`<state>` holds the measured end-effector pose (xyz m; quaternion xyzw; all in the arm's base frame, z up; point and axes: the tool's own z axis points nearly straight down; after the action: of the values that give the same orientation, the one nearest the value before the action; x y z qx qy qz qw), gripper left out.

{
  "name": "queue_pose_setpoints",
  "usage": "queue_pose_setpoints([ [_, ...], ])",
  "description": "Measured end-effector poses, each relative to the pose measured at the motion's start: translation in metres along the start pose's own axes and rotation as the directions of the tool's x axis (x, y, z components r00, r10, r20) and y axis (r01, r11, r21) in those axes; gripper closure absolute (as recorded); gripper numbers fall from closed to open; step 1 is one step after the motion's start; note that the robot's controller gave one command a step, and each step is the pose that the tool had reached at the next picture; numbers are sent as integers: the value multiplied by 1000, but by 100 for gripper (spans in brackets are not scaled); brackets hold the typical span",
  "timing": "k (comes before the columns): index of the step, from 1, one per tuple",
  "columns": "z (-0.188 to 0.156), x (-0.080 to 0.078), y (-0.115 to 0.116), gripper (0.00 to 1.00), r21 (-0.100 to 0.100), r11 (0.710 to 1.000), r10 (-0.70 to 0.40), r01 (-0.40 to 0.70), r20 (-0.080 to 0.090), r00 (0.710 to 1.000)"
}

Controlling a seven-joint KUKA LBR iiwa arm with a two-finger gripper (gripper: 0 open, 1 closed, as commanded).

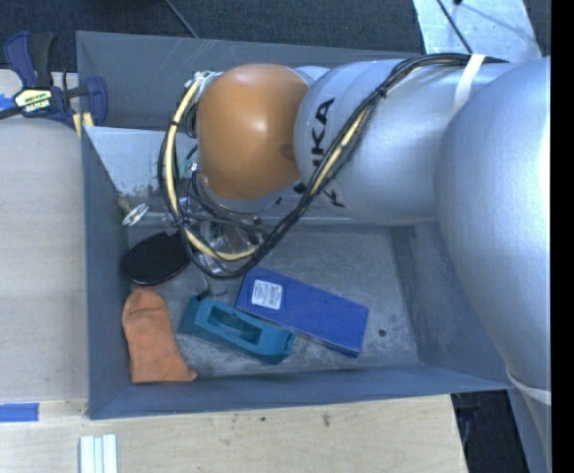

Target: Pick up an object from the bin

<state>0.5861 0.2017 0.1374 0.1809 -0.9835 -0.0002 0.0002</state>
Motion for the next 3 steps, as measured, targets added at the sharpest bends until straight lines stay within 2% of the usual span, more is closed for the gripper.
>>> queue_pose_setpoints([
  [1, -11, -40, 5, 0, 1, 998, -59, 59, 9, 998],
  [2, 50, -43, 6, 0, 2, 984, -177, 177, 5, 984],
  [3, 67, -47, 10, 100, 1, 928, -373, 373, 4, 928],
])
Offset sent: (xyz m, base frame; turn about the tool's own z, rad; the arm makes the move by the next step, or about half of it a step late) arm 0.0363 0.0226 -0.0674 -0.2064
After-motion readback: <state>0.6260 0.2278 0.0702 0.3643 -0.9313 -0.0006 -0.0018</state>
